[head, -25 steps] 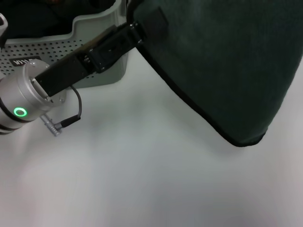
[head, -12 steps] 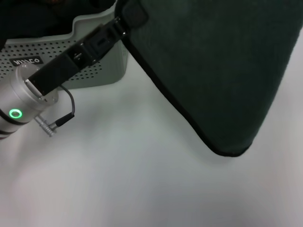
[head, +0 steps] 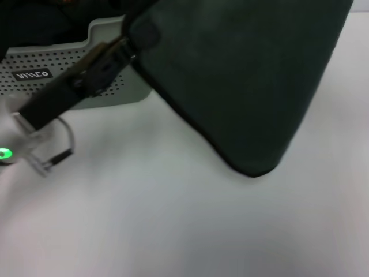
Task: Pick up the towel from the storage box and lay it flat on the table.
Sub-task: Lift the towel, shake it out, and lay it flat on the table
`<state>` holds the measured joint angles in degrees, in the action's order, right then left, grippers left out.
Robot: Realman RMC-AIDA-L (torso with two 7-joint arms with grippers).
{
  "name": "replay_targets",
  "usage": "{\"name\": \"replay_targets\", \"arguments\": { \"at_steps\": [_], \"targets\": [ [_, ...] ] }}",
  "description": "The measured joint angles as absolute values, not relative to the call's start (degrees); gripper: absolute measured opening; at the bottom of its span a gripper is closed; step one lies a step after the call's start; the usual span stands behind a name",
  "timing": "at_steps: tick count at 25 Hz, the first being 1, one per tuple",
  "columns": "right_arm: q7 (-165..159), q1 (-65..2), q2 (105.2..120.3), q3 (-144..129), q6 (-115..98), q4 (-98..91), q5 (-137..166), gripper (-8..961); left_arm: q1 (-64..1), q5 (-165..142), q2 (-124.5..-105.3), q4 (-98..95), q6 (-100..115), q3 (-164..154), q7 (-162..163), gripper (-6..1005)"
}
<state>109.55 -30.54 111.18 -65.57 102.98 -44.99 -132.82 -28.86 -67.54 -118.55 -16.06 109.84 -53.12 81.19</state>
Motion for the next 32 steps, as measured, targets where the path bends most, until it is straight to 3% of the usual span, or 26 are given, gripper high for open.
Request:
{"name": "replay_targets", "arguments": {
  "at_steps": [3, 9, 14, 20, 25, 32],
  "targets": [
    [106.70, -29.97, 110.81, -65.46, 102.14, -42.85, -129.73, 18, -26.78, -68.55, -116.65, -20.55, 111.68, -53.11, 82.73, 15],
    [103.97, -28.28, 113.24, -65.40, 99.68, -41.21, -122.19, 18, -24.93, -68.09, -113.00, -28.87, 111.95, -52.21, 88.23, 10],
    [101.15, -30.32, 114.08, -65.69, 97.08, -44.70, -118.58, 18, -27.27, -69.78, -110.15, -33.65, 111.26, -51.26, 91.57, 10],
    [98.09, -29.21, 114.66, -66.23, 95.32, -49.11, -116.75, 19, -29.83, -74.19, -108.28, -35.78, 112.23, -51.23, 92.82, 10],
    [96.48, -22.54, 115.68, -73.66, 100.39, -50.23, -115.78, 19, -25.85, -79.18, -106.93, -40.11, 116.79, -54.04, 91.79, 10],
    [93.03, -8.42, 115.06, -80.70, 100.19, -69.45, -122.86, 19, -15.68, -70.15, -101.87, -53.91, 116.86, -66.46, 91.61, 9]
  ]
}}
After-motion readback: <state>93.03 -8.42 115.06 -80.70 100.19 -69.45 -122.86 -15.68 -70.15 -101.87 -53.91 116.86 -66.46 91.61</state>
